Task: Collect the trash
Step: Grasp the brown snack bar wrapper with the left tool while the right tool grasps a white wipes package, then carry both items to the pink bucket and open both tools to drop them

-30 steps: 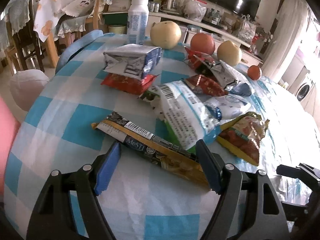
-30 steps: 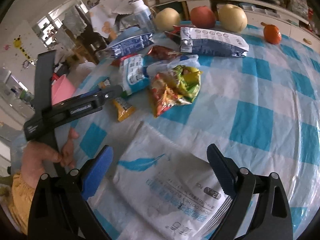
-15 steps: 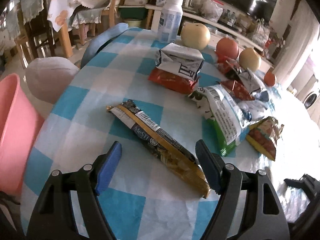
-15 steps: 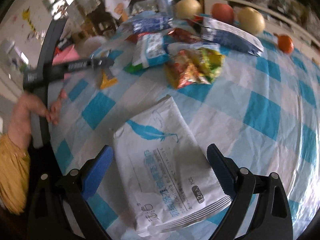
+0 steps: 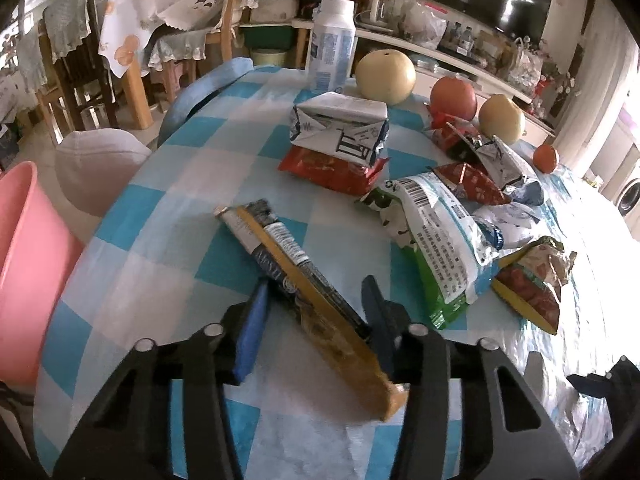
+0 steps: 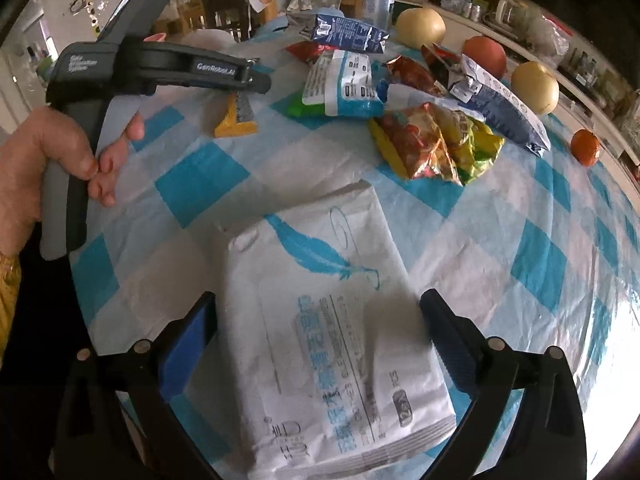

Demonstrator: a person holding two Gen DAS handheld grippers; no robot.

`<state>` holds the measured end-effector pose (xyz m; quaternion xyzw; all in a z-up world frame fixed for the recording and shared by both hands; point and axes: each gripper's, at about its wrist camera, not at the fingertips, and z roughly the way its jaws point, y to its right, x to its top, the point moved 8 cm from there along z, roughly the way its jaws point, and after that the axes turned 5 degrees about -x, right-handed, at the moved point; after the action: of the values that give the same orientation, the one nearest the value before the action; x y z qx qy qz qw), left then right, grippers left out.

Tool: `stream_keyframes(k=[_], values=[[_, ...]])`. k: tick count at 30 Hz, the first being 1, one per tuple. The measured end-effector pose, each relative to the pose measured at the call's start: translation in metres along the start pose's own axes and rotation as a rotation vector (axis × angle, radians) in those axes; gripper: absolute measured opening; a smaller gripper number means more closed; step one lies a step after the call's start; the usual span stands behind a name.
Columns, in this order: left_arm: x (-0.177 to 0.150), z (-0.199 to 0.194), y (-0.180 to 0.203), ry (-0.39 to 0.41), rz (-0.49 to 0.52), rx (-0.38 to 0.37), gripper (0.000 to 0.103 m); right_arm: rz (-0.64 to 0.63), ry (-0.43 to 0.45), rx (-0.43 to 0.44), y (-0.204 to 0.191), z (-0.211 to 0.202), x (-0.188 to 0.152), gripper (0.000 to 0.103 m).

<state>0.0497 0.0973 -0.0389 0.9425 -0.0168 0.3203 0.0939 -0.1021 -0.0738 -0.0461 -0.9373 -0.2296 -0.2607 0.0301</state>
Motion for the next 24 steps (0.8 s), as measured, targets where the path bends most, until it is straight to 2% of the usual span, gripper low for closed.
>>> stream_keyframes(k=[2,3,6,10,19,24], values=[[0.0,0.0,0.0,0.001,0.003,-0.009,0.037,0.008,0.004,0.001,0.0,0.002,0.005,0.098],[0.0,0.0,0.0,0.001,0.003,-0.017,0.029,0.013,0.006,0.001,-0.001,0.004,0.009,0.096],[-0.001,0.0,-0.004,-0.005,-0.006,-0.023,0.014,0.06,0.021,0.001,0.006,0.003,0.016,0.085],[-0.002,-0.002,-0.007,-0.012,-0.02,-0.051,0.013,0.115,0.032,0.01,0.015,0.005,0.023,0.077],[0.002,-0.014,-0.017,0.015,-0.036,-0.098,0.013,0.169,0.061,-0.003,0.016,0.004,0.034,0.07],[0.006,-0.025,-0.025,0.039,-0.054,-0.13,0.012,0.198,0.111,-0.005,0.013,-0.006,0.048,0.068]])
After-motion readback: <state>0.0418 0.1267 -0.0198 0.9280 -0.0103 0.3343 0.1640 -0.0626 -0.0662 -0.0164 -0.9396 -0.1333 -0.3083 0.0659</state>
